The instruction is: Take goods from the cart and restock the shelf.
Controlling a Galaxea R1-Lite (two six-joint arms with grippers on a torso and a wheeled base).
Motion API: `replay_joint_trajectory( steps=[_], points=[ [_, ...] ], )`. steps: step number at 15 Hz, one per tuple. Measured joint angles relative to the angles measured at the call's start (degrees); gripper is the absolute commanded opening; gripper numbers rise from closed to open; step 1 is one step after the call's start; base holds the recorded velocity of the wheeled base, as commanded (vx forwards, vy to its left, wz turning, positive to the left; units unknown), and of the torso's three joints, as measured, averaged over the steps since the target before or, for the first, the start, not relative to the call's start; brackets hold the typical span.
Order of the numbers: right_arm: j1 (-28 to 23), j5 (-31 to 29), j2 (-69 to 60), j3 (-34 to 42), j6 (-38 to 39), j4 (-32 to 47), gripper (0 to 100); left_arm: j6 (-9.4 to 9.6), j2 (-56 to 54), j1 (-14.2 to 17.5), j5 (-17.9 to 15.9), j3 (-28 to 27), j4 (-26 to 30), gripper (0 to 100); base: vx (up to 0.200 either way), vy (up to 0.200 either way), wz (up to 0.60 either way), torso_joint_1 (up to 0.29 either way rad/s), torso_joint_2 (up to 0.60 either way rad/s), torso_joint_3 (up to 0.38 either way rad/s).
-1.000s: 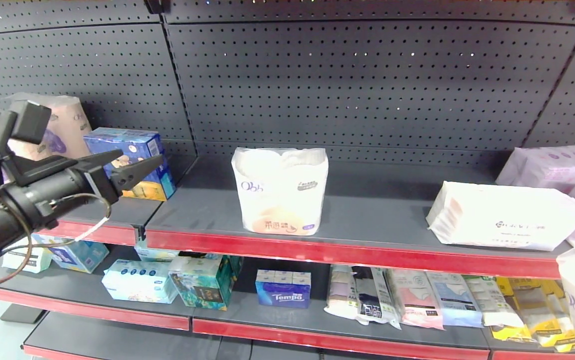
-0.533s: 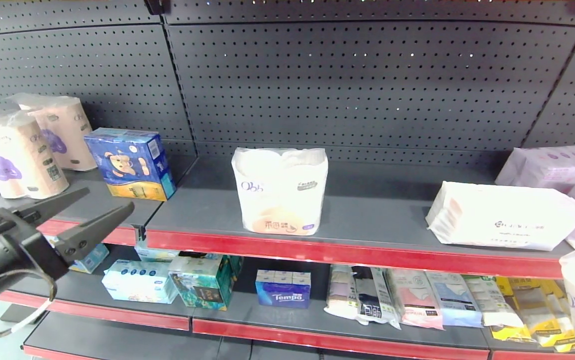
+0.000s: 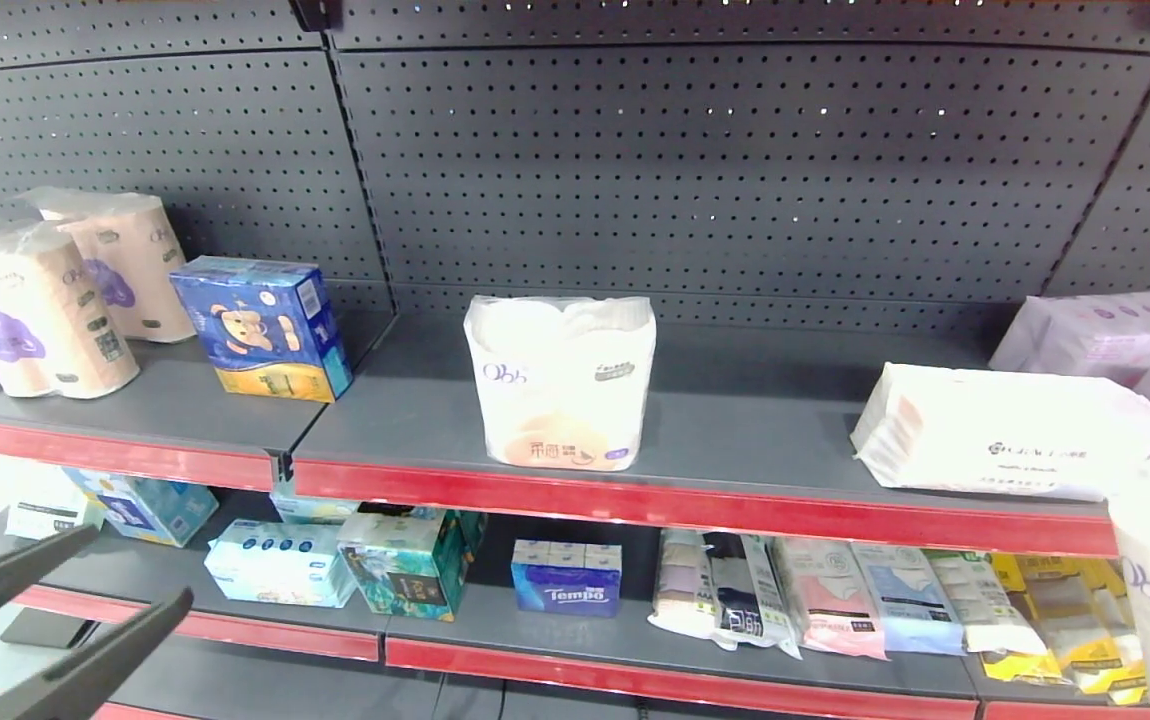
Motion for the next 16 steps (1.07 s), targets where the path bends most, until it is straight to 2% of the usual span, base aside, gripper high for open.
replay_joint_trajectory(
  steps=[4,7,8,15,16],
  points=[
    [0.02,2.82,5.28,-5.45,-0.17,-0.09,0,0.51,-14.79,0.10,0.68,-0.02,15.87,100,0.000,0.000,0.00,0.000,0.00,0.000],
    [0.32,3.97,9.02,-9.17,-0.28,-0.15,0,1.04,-23.63,1.06,0.88,-0.05,24.56,100,0.000,0.000,0.00,0.000,0.00,0.000],
    [0.41,4.13,9.81,-9.53,-0.28,0.00,0,1.22,-25.50,1.51,0.91,-0.05,26.15,100,0.000,0.000,0.00,0.000,0.00,0.000],
    [0.38,3.67,11.19,-10.41,-2.04,-0.06,0,1.39,-29.78,2.16,0.99,0.20,26.39,100,0.000,0.000,0.00,0.000,0.00,0.000],
    [0.33,3.61,11.12,-10.41,-2.08,-0.06,0,1.50,-29.88,2.16,0.96,0.30,26.45,100,0.000,0.000,0.60,0.002,0.01,0.002]
  ],
)
